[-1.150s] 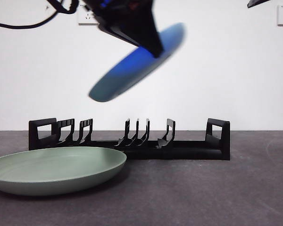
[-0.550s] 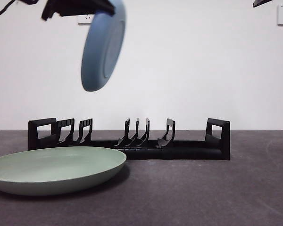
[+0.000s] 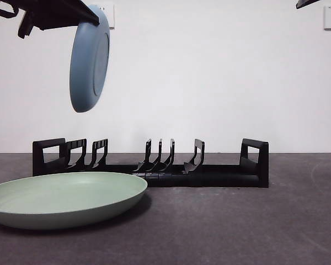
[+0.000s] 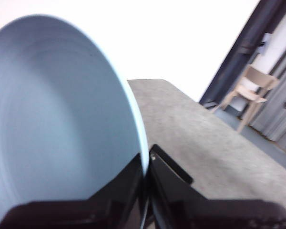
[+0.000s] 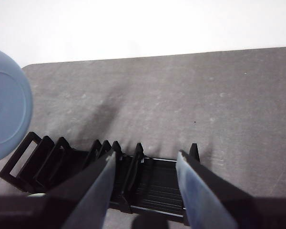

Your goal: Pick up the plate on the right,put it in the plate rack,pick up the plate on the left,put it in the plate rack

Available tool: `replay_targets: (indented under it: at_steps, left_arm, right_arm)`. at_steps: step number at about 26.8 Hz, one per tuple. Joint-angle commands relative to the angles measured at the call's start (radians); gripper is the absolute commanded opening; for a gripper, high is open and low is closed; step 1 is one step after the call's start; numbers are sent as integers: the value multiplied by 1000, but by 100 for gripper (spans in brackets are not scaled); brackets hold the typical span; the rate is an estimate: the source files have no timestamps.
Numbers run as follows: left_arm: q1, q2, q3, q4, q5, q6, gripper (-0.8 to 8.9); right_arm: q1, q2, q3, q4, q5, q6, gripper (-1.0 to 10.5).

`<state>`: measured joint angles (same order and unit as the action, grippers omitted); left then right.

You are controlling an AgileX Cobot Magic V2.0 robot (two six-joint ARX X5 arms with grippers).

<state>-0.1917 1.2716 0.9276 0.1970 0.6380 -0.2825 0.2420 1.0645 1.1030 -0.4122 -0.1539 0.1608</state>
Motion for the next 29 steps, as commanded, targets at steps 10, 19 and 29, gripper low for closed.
replay_targets:
  at_steps: [10, 19, 29]
  left_arm:
    - [17, 126, -3, 72, 46, -40, -9]
    - [23, 220, -3, 61, 42, -35, -9]
    - [23, 224, -3, -13, 24, -27, 169]
  right_arm:
    - [2, 3, 0, 8, 3, 6, 217]
    - [2, 3, 0, 7, 3, 6, 217]
    - [3, 10, 0, -17, -5, 7, 217]
